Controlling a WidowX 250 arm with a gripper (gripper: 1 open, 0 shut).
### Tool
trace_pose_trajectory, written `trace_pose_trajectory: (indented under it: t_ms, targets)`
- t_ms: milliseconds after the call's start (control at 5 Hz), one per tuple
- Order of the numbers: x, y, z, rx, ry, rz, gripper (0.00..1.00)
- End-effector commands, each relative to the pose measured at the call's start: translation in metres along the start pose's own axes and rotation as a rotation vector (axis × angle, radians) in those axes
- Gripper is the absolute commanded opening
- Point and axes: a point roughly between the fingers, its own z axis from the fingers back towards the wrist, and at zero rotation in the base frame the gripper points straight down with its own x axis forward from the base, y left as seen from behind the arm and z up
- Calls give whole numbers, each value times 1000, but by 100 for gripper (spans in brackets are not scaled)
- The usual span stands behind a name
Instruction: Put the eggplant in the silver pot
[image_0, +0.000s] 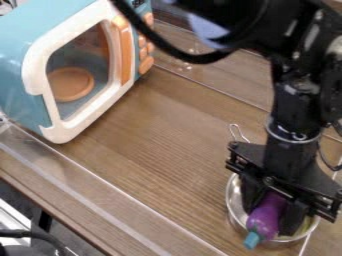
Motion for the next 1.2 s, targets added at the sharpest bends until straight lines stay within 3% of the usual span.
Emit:
trace_pose_trajectory:
  t_ms: [0, 200, 400, 600, 1000]
  targets:
    - [-2, -5, 7, -24, -49, -64, 0]
    - [-7, -10, 1, -27, -47, -112, 0]
    - [-4, -11, 1, -30, -45, -103, 100]
    - [-1, -10, 3, -28, -44, -95, 100]
    - [-1, -13, 27, -21, -49, -136, 100]
